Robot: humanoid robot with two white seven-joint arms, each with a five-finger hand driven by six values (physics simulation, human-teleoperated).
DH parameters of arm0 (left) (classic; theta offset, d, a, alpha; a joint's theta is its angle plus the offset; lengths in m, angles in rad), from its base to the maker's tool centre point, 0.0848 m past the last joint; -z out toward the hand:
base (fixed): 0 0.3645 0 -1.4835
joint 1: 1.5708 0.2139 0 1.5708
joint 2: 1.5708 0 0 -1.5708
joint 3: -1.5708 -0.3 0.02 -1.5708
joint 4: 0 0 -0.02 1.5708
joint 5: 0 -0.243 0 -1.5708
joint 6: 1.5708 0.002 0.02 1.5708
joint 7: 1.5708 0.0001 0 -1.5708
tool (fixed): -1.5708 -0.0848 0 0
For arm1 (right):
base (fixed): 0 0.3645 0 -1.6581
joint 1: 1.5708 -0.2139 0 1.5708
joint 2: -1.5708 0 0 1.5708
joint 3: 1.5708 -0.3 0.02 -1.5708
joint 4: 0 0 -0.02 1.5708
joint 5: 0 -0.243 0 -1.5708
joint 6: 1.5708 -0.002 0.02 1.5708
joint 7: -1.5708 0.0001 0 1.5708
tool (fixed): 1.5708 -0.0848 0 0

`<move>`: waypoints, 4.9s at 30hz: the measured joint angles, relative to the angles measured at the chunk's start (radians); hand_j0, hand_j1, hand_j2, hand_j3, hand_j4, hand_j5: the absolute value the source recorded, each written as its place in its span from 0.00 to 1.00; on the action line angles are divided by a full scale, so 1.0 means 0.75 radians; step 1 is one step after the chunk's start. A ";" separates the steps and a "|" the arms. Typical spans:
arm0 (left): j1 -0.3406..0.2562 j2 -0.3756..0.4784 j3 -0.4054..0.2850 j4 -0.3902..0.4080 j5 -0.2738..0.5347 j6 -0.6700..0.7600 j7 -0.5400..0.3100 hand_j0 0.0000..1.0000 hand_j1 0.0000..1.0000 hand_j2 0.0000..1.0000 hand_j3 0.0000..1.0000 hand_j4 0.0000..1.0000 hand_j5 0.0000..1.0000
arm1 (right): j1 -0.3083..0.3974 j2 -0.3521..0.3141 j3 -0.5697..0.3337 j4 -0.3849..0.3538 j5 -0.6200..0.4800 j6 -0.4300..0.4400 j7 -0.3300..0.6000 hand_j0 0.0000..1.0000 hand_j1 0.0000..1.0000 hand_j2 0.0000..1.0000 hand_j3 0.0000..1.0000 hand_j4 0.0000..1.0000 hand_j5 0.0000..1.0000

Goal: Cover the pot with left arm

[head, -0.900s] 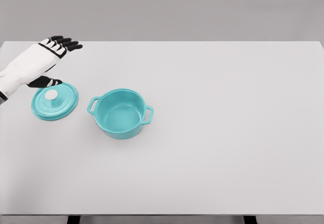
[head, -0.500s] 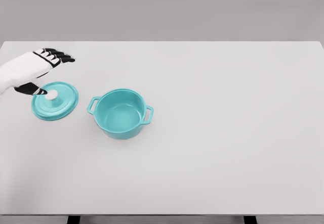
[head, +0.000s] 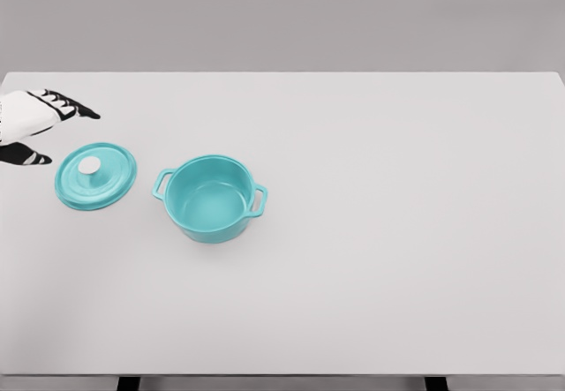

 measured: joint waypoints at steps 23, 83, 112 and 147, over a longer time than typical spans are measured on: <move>-0.014 -0.091 -0.123 0.173 -0.034 0.000 -0.001 0.79 0.79 0.79 0.79 0.79 0.79 | 0.000 0.000 0.000 0.000 0.000 0.000 0.000 1.00 1.00 1.00 1.00 1.00 1.00; -0.092 -0.173 -0.125 0.342 -0.102 0.000 -0.001 0.64 0.64 0.64 0.64 0.64 0.64 | 0.000 0.000 0.000 0.000 0.000 0.000 0.000 1.00 1.00 1.00 1.00 1.00 1.00; -0.092 -0.159 -0.122 0.312 -0.081 0.000 -0.001 0.55 0.55 0.55 0.55 0.55 0.55 | 0.000 0.000 0.000 0.000 0.000 0.000 0.000 1.00 1.00 1.00 1.00 1.00 1.00; -0.080 -0.065 -0.173 -0.026 0.043 0.000 -0.001 0.55 0.55 0.55 0.55 0.55 0.55 | 0.000 0.000 0.000 0.000 0.000 0.000 0.000 1.00 1.00 1.00 1.00 1.00 1.00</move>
